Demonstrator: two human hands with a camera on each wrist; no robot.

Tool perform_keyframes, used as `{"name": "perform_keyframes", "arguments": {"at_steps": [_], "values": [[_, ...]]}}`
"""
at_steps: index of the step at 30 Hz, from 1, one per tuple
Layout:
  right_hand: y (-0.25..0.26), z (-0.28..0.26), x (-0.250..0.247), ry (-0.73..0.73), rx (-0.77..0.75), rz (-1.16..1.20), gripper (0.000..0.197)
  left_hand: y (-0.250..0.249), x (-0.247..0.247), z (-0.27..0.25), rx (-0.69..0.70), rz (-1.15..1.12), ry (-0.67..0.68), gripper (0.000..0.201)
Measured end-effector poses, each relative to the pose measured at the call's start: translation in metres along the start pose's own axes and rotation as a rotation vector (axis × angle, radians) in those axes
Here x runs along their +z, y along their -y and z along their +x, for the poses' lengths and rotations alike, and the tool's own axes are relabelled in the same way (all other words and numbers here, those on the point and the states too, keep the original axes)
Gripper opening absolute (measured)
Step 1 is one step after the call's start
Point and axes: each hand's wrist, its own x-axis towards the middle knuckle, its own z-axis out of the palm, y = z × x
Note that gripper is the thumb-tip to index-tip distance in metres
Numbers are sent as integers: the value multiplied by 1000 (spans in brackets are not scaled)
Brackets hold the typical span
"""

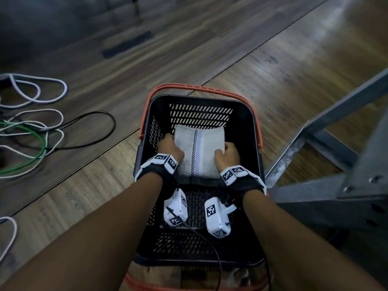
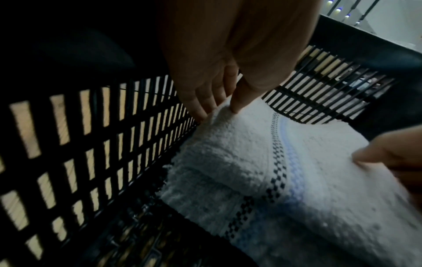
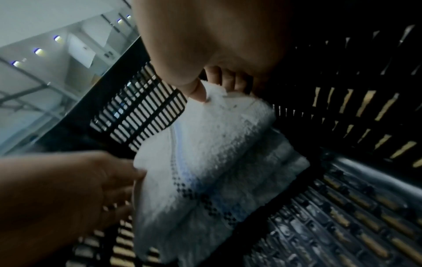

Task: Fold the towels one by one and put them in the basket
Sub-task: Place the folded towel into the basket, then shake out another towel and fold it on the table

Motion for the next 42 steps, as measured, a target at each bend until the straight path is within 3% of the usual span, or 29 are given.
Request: {"name": "perform_keyframes", "arguments": {"at_steps": [2, 5, 7, 11, 14, 17, 20, 23, 26, 29, 35, 37, 42], "values": [[-2, -3, 6, -65, -123, -149, 49, 0, 4, -2, 75, 38, -67, 36], [-3, -3, 13, -204, -395, -423, 56, 1, 12, -2, 297, 209, -194, 47], [-10, 3, 20, -173, -492, -566, 55, 8, 21, 2, 405, 357, -184, 49], [-43, 13, 42, -101, -483, -666, 57, 38, 46, 17, 417, 482, -81, 53], [-59, 16, 57, -216, -528, -610, 57, 52, 64, 26, 437, 436, -159, 53], [-61, 21, 62, -242, -568, -570, 56, 53, 68, 32, 433, 460, -194, 53], [-46, 16, 50, -103, -477, -678, 60, 41, 56, 24, 366, 568, -87, 55], [-18, 4, 28, 134, -347, -804, 59, 19, 26, 8, 275, 736, 135, 55], [18, -22, -7, 378, -200, -782, 28, -8, -20, -28, 302, 856, 310, 41], [53, -73, -56, 611, -165, -854, 40, -29, -75, -81, 370, 927, 331, 43], [133, -197, -191, 384, -380, -890, 40, -99, -187, -217, 592, 770, 119, 38], [155, -242, -240, 305, -402, -901, 44, -128, -215, -269, 716, 706, 46, 32], [176, -336, -360, 158, -361, -917, 44, -207, -247, -382, 939, 712, -26, 40]]}}
